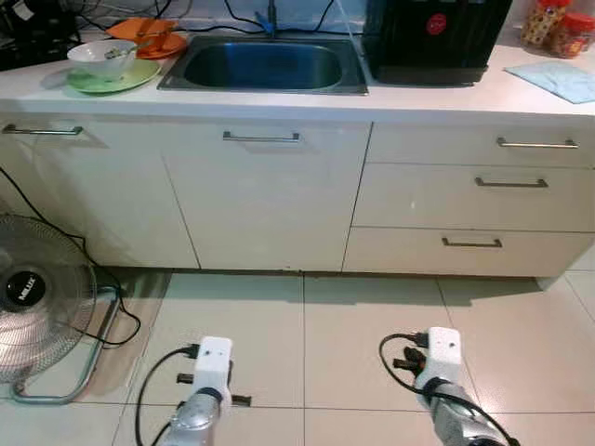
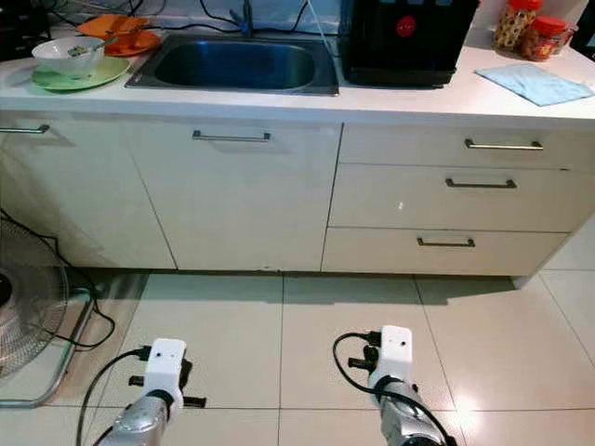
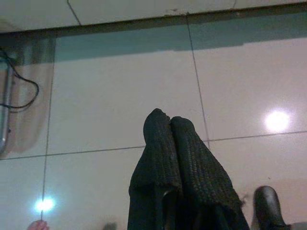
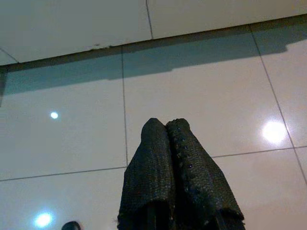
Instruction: Kitchen organization
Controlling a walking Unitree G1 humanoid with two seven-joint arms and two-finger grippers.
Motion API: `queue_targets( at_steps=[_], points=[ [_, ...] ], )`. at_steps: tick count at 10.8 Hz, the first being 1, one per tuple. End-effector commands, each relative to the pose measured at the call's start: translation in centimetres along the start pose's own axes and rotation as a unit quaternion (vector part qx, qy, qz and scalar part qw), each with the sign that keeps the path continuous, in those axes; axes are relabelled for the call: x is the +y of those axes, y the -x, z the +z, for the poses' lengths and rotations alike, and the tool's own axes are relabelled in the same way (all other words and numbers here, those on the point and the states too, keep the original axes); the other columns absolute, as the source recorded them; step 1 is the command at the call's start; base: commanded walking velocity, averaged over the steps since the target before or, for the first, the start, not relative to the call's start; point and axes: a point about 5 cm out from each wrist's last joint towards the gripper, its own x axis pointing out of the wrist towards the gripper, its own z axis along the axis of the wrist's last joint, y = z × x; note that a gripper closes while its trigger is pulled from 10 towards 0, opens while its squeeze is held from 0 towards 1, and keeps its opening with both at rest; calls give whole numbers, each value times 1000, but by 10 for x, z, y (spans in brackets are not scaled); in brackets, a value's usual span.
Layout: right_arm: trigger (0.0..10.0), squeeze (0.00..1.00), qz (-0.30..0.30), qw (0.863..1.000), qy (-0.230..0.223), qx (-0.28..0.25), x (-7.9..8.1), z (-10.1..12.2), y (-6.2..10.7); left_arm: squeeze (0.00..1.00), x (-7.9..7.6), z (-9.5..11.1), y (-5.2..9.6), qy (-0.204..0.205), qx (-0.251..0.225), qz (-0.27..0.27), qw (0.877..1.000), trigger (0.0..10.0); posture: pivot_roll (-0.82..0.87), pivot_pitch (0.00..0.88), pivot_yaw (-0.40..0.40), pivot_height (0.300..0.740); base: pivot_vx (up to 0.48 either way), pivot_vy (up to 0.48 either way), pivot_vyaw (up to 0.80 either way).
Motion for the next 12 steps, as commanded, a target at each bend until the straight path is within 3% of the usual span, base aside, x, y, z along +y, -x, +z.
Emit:
queue_targets(
  at_steps=[1, 3, 5, 7, 8, 9, 12],
  points=[
    [10000, 0, -4, 1000, 7, -18, 1, 7, -1, 0, 3, 6, -1, 5, -15, 10, 1000, 10000, 18, 4, 1, 740, 0, 0, 0],
    [10000, 0, -7, 990, 7, -140, 1, 58, -8, 0, 2, 75, -8, 3, -175, 17, 984, 10000, 29, 24, 8, 740, 0, 0, 0],
    [10000, 0, 0, 974, 26, -225, 13, 98, -9, 0, 2, 123, -5, -9, -281, 24, 959, 10000, 22, 27, 13, 740, 0, 0, 0],
    [10000, 0, 26, 956, 39, -290, 29, 134, -8, 0, -5, 154, 0, -18, -343, 21, 939, 10000, 7, 6, 1, 740, 0, 0, 0],
    [10000, 0, 26, 945, 50, -322, 34, 151, -6, 0, -5, 159, 2, -9, -358, 21, 933, 10000, 1, 0, 6, 740, 0, 0, 0],
    [10000, 0, 26, 936, 52, -348, 38, 164, -3, 0, -5, 166, 2, -31, -364, 33, 930, 10000, 1, 0, 6, 740, 0, 0, 0],
    [10000, 0, 22, 925, 60, -376, 46, 185, -1, 0, -12, 201, 9, -23, -413, 28, 910, 10000, -6, 0, 6, 740, 0, 0, 0]
  ],
)
